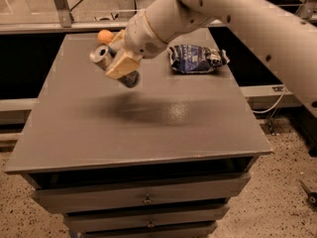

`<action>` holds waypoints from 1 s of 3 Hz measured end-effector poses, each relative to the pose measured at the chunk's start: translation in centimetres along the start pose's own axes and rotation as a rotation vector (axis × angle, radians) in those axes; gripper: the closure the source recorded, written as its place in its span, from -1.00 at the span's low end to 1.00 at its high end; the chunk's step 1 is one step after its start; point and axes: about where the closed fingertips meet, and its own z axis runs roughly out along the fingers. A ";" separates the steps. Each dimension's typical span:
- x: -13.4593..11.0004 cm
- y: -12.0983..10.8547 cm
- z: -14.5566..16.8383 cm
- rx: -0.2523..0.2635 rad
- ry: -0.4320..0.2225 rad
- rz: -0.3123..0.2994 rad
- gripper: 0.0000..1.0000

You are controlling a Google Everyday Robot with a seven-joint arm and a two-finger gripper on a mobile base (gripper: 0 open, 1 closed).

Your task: Knock redbull can over

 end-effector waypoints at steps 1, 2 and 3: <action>4.9 3.6 -2.4 -0.098 0.257 -0.109 1.00; 10.0 7.0 -3.6 -0.200 0.484 -0.179 0.66; 13.7 10.0 -4.4 -0.300 0.670 -0.272 0.03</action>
Offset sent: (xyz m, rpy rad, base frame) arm -0.0603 -0.1632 -0.1070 -0.8565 -0.0820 0.1818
